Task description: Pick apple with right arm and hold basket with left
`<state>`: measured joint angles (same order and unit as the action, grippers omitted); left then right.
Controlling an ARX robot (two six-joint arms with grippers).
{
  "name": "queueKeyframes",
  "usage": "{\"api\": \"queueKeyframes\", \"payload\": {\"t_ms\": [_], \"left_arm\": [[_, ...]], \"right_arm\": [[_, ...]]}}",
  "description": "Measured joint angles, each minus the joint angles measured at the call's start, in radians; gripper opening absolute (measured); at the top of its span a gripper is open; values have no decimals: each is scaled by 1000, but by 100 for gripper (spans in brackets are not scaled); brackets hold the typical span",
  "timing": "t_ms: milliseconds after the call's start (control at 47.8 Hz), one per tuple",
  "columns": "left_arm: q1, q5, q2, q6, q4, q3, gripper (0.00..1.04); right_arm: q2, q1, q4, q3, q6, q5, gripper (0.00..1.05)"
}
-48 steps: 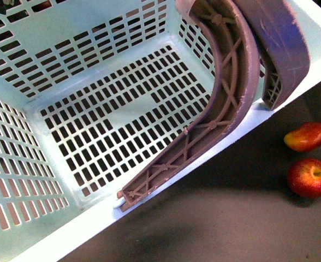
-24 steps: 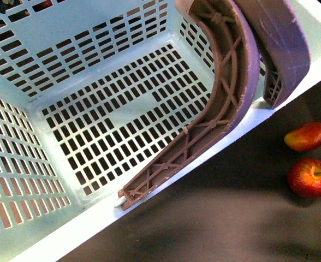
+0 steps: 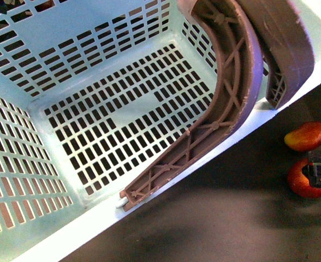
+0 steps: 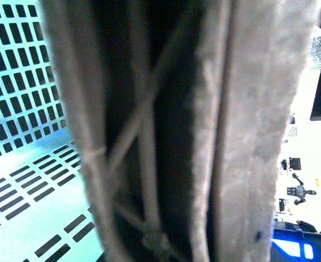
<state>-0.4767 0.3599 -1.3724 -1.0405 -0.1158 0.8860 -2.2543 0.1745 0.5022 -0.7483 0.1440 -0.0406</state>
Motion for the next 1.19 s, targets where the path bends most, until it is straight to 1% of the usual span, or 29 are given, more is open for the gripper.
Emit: {"api": "queueKeyframes", "payload": {"t_ms": [209,690,711,774,878,1003,1192], "left_arm": [[1,-4,0,0,0,0,16],[1,-1,0,0,0,0,16],[1,0,0,0,0,0,16],[1,0,0,0,0,0,16],[1,-1,0,0,0,0,16],[1,0,0,0,0,0,16],[1,-1,0,0,0,0,16]], "right_arm": [[-76,-21,-14,-61,38,31,96],[-172,-44,-48,-155,48,47,96],[-173,-45,-48,-156,48,48,95],[-174,-47,-48,-156,48,49,86],[-174,-47,-48,-156,48,48,81],[-154,-41,-20,-125,48,46,80],[-51,-31,35,-28,53,5,80]]}}
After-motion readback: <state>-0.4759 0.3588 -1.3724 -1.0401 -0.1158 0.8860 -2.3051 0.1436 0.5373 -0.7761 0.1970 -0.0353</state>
